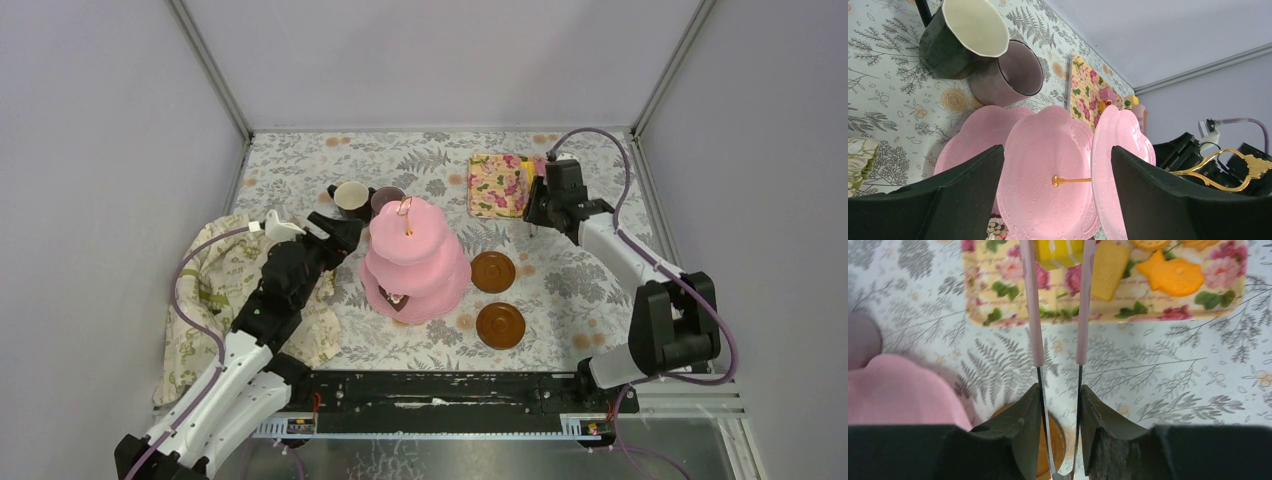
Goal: Serve the afternoon tea
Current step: Pick up the desert from the tray, then place the desert on the desert table.
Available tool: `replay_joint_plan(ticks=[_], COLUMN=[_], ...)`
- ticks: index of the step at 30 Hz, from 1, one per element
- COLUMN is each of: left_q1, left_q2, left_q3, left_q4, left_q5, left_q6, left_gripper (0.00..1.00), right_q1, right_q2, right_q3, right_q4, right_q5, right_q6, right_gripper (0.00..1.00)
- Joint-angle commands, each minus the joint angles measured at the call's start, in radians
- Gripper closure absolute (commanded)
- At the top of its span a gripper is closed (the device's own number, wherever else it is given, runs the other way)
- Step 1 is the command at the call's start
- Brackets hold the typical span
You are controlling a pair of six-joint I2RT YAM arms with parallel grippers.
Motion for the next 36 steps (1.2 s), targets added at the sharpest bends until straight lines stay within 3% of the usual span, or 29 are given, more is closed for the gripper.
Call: replay_joint_plan(ticks=[1,18,36], left_q1=[-0.005,-0.006,-0.006], left_q2=[-0.021,-0.019,0.003], left_q3=[0.041,0.064,0.060], left_q4=[-0.016,-0.043,-0.031], left_q5=[-0.032,-0.047,-0.050], left_q6=[0.018,0.009,0.009], left_gripper=[0.14,0.15,0.15], right_q1=[0.063,0.281,0.469], right_q2=[-0.117,-0.391,-0.337], right_q3=[-0.066,-0.349,-0.428], right_q4=[0.056,0.106,0.245], right_q5=[0.018,-0.002,-0.023], right_q6=[-0.005,0.058,0.163], right_gripper=[1.00,1.00,1.00])
